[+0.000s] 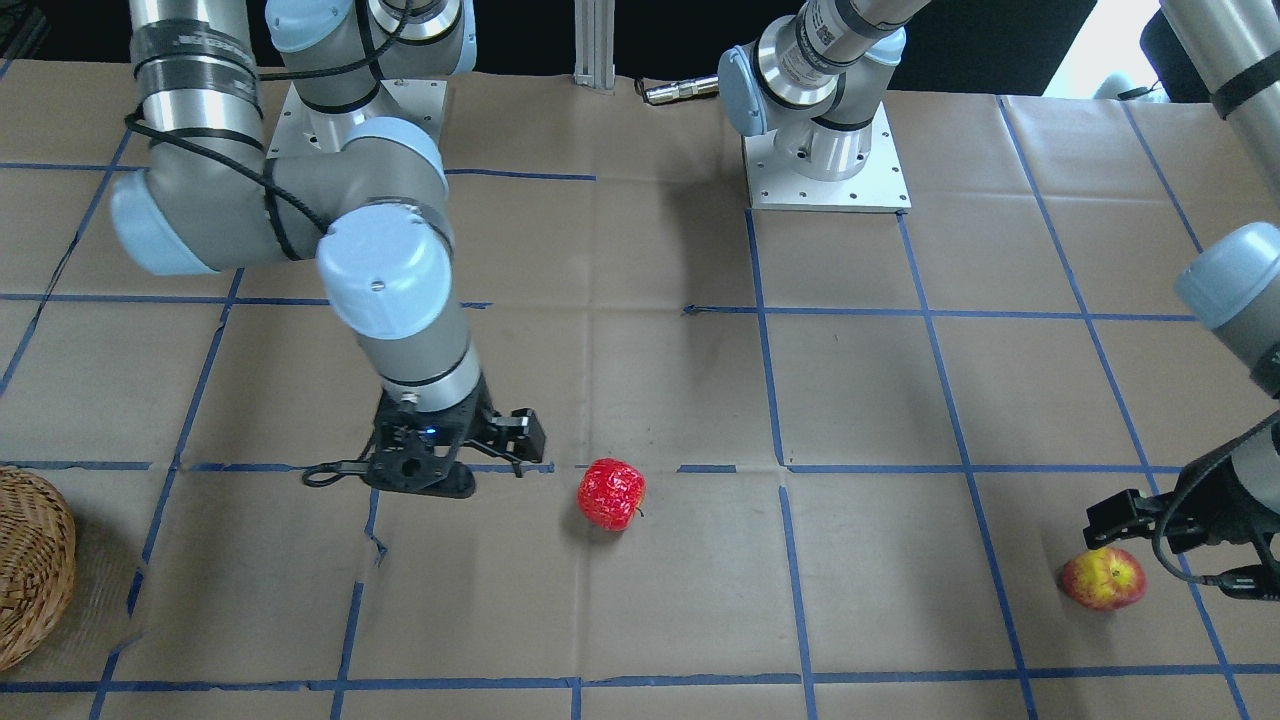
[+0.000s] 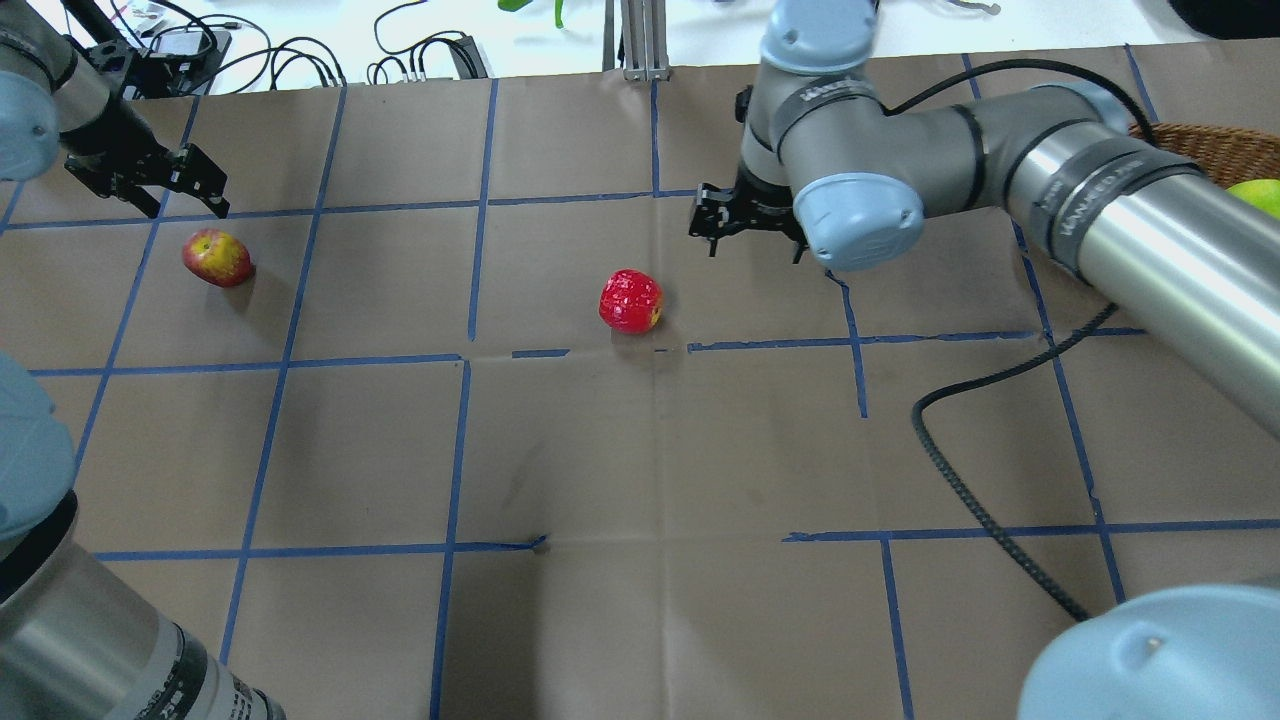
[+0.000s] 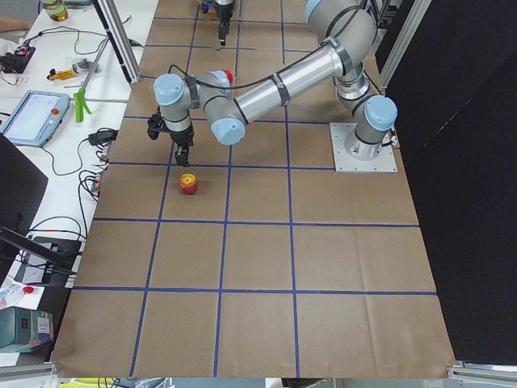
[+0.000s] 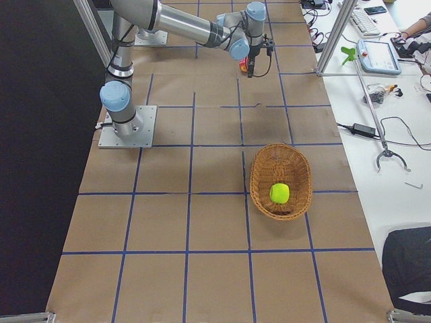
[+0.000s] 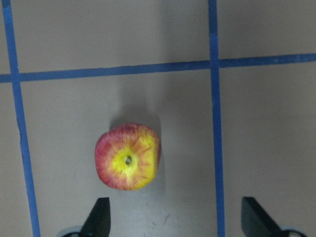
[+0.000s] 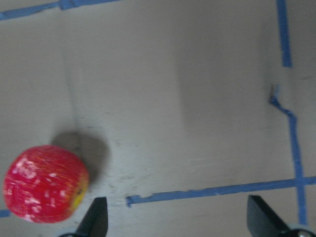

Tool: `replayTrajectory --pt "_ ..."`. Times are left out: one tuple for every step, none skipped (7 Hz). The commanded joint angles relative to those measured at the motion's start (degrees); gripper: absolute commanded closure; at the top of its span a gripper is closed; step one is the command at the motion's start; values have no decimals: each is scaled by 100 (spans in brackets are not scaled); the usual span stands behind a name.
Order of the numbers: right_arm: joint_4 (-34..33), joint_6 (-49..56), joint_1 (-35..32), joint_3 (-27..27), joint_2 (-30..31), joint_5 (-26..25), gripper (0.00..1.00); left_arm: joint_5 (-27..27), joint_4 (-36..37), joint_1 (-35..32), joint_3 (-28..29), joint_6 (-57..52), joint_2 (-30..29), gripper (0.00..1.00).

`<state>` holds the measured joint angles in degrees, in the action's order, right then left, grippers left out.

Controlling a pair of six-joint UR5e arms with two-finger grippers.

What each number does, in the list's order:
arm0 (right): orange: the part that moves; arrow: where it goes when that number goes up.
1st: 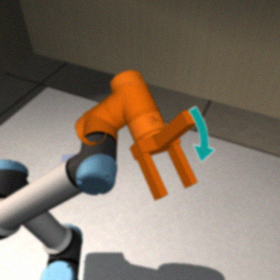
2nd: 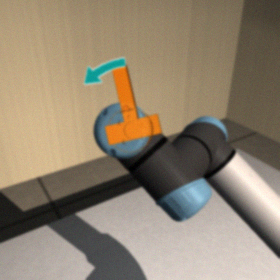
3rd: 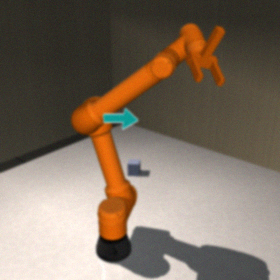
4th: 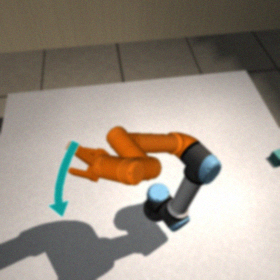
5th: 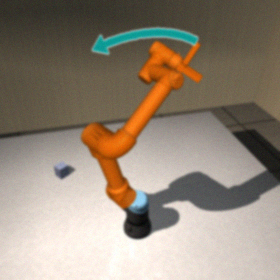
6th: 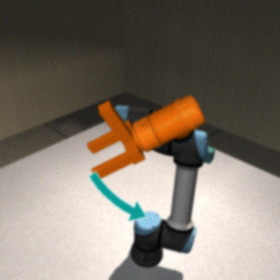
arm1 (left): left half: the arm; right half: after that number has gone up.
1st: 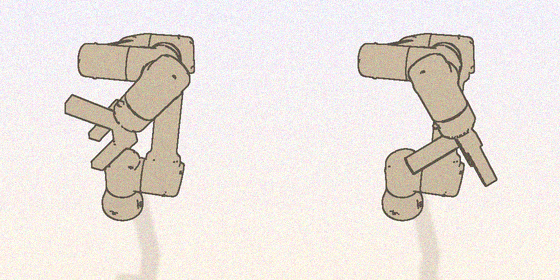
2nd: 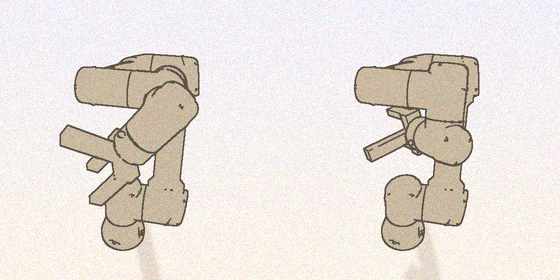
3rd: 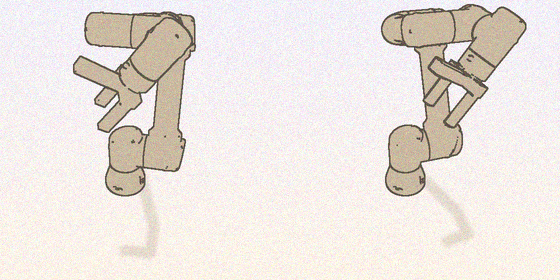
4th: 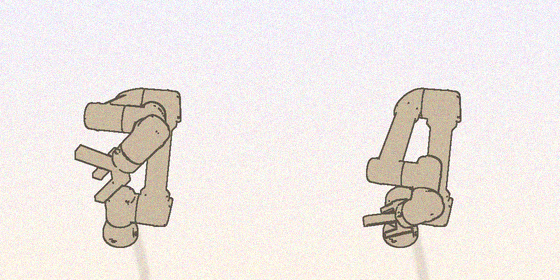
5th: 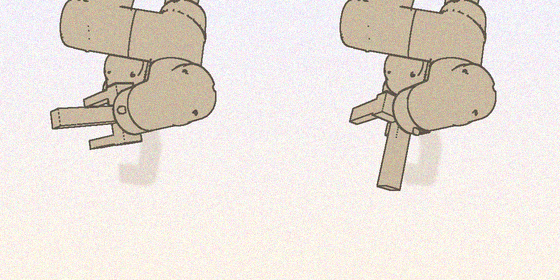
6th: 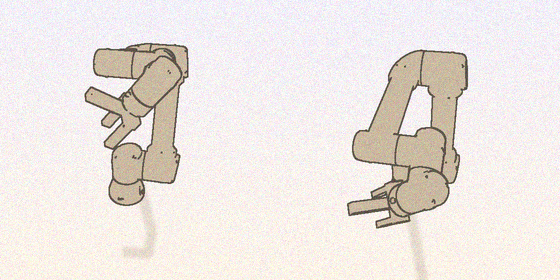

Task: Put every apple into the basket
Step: 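Reach the right gripper to the red apple while the left reaches the red-yellow apple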

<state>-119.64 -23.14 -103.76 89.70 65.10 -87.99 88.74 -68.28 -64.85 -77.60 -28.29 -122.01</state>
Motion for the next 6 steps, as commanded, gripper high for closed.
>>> replayTrajectory --pt "-59 -1775 -775 -810 -662 1 0 -93 594 174 34 -1 -418 8" --pt "-59 -2008 -865 -944 -822 1 0 -111 832 192 43 -1 -559 6" --pt "-7 -2175 -900 -902 -919 -43 0 -111 886 210 139 -1 -665 2" --pt "-7 -2168 -910 -884 -1033 -60 0 -111 887 254 235 16 -753 2" --pt "2 -2107 -901 -857 -1060 -191 0 -111 878 263 202 25 -763 2" --pt "11 -2107 -901 -814 -1087 -236 0 -111 878 263 175 25 -763 2"
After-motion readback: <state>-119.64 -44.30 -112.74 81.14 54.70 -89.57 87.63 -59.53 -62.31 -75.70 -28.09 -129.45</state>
